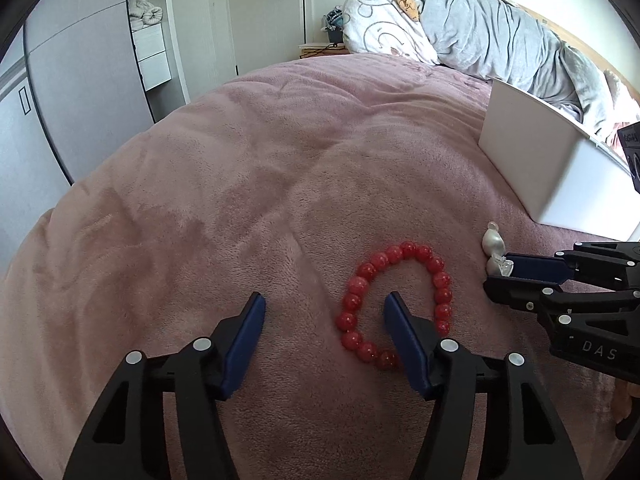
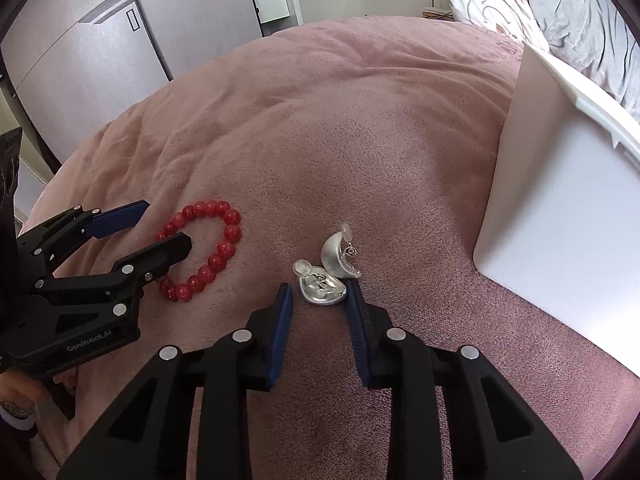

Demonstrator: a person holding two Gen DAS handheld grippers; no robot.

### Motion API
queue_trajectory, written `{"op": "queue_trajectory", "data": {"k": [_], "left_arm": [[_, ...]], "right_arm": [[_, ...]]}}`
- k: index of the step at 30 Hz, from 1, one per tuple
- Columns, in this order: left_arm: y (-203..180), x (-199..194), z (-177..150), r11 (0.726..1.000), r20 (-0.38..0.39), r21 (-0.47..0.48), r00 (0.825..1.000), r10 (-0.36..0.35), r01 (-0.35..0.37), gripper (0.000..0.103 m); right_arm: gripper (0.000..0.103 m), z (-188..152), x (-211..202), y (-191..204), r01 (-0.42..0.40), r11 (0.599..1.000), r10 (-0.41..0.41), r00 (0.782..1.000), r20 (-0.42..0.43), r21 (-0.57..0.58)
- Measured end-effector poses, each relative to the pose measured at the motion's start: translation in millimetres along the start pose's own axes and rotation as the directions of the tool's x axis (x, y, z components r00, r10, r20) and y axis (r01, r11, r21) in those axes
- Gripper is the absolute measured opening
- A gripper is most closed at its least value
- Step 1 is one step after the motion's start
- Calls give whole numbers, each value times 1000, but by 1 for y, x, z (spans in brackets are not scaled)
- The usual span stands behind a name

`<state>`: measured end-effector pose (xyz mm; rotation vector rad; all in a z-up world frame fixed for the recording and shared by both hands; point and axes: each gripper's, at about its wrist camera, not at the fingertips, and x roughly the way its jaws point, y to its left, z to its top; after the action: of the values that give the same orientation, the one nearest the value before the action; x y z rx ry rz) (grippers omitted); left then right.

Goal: Organize jewelry
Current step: 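Grasp the red beaded bracelet with the left tool while the right tool grasps the silver pendant charm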

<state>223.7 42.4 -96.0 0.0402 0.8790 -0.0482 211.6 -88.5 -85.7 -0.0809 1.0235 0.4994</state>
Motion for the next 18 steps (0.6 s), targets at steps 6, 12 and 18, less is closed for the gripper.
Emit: {"op": "queue_trajectory", "data": {"k": [6, 12, 18], "left_arm": [[3, -3, -5, 1000, -2, -12, 1000, 26, -26, 46], [11, -14, -10, 998, 13, -56, 1000, 23, -22, 25], [15, -31, -15, 996, 11, -90, 1000, 15, -14, 6]], "right_arm": [[24, -3, -4, -1, -17, 1000, 17, 1000, 7, 17], [24, -3, -13, 2, -41, 999, 41, 999, 5, 29], [24, -3, -32, 9, -56, 998, 56, 998, 26, 18]]}}
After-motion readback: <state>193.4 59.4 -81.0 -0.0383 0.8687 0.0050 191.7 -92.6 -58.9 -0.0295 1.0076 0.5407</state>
